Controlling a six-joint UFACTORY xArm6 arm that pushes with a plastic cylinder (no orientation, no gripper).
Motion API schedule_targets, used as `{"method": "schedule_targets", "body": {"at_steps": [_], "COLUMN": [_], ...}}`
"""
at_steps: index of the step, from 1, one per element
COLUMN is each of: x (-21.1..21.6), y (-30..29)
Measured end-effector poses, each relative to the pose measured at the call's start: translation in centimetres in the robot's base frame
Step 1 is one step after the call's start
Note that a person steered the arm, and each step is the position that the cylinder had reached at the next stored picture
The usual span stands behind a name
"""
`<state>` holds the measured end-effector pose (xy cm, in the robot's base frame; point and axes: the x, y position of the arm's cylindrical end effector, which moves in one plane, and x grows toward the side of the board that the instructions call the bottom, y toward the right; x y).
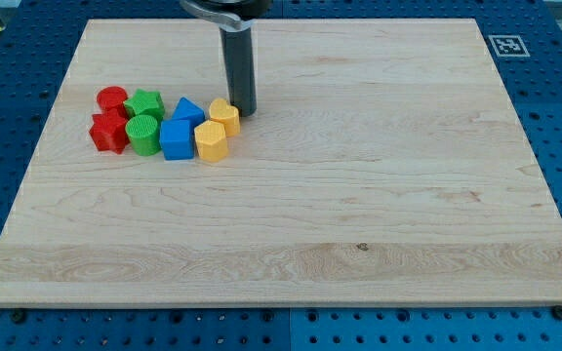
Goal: Separate the blue blocks from the group of blocks
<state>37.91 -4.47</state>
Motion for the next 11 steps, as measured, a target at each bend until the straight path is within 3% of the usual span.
{"method": "schedule_targets", "body": {"at_steps": [2, 3, 5, 6, 8, 9, 11], "x": [2.1, 6.1, 16.6, 17.5, 11.4, 11.4, 7.7], "y": [8.1, 8.8, 1.7, -4.8, -7.2, -8.1, -10.7]}}
